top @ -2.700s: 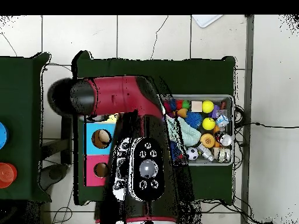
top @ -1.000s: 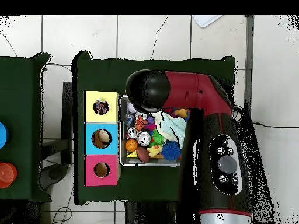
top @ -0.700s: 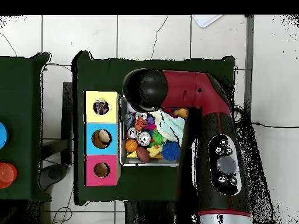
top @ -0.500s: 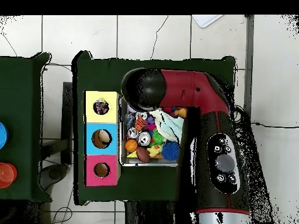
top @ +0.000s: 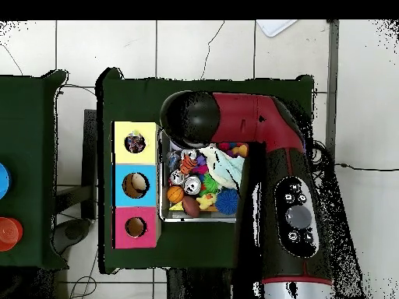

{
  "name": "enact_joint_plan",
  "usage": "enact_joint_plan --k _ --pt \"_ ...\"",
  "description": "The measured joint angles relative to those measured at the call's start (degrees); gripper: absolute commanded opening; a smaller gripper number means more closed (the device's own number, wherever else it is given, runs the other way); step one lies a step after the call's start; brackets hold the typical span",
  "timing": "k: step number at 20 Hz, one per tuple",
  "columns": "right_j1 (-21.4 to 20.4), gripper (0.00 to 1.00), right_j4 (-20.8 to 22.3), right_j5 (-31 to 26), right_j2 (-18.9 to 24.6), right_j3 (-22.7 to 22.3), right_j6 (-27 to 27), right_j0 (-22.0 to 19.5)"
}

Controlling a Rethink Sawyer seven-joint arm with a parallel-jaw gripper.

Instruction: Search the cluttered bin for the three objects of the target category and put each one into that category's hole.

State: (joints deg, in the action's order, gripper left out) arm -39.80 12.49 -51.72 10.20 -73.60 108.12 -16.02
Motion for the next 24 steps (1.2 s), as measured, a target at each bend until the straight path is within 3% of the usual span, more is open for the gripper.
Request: enact_joint_plan --k 24 --pt "0.07 1.0 0.85 0.0 0.86 1.05 0.0 0.0"
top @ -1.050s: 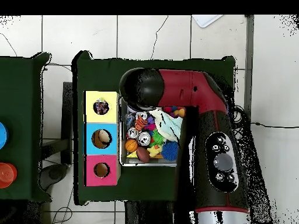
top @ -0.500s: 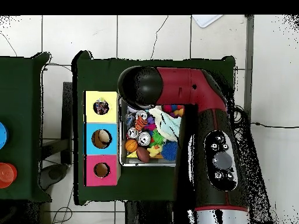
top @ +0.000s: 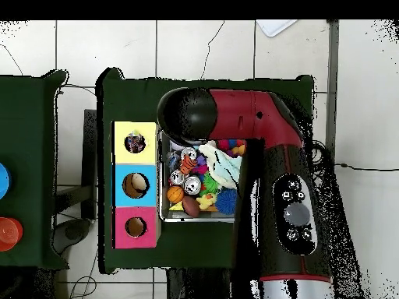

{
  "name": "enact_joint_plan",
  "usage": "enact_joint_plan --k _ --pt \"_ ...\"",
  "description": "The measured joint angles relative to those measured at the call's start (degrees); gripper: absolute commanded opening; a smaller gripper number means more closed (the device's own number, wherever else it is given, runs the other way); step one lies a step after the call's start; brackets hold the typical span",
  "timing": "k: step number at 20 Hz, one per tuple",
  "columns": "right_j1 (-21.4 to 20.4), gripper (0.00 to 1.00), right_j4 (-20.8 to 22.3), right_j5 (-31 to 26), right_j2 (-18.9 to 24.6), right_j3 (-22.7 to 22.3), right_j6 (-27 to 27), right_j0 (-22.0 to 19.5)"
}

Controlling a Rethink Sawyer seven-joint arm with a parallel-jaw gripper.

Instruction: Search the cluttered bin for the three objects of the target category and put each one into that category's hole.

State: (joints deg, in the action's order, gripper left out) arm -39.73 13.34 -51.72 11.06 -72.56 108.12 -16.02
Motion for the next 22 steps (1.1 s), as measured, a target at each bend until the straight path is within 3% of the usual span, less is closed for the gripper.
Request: enact_joint_plan --k 14,22 --pt "0.23 1.0 0.42 -0.01 -0.02 0.5 0.0 0.62" --pt "1.37 1.0 0.47 -0.04 0.06 3.26 0.0 5.15"
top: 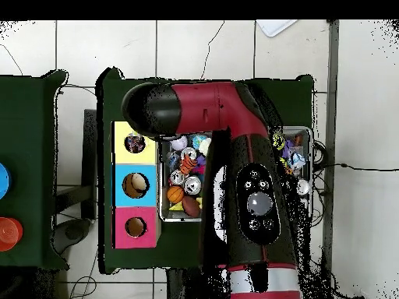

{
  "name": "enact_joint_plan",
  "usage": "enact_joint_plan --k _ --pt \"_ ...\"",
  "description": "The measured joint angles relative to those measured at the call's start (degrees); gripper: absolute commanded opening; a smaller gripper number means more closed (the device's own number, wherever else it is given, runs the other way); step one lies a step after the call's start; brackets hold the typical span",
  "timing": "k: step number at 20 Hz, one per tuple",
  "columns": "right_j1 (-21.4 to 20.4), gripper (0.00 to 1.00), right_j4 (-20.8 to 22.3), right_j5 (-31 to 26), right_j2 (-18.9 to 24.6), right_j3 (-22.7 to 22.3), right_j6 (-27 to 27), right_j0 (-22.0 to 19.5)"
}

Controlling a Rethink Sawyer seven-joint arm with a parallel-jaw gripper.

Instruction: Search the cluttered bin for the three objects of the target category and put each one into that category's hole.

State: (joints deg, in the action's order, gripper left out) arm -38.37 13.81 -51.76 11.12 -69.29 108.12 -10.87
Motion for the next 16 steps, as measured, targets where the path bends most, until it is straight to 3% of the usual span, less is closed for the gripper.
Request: enact_joint_plan --k 16 --pt "-0.38 1.0 0.01 -0.01 0.1 0.51 0.0 -0.51"
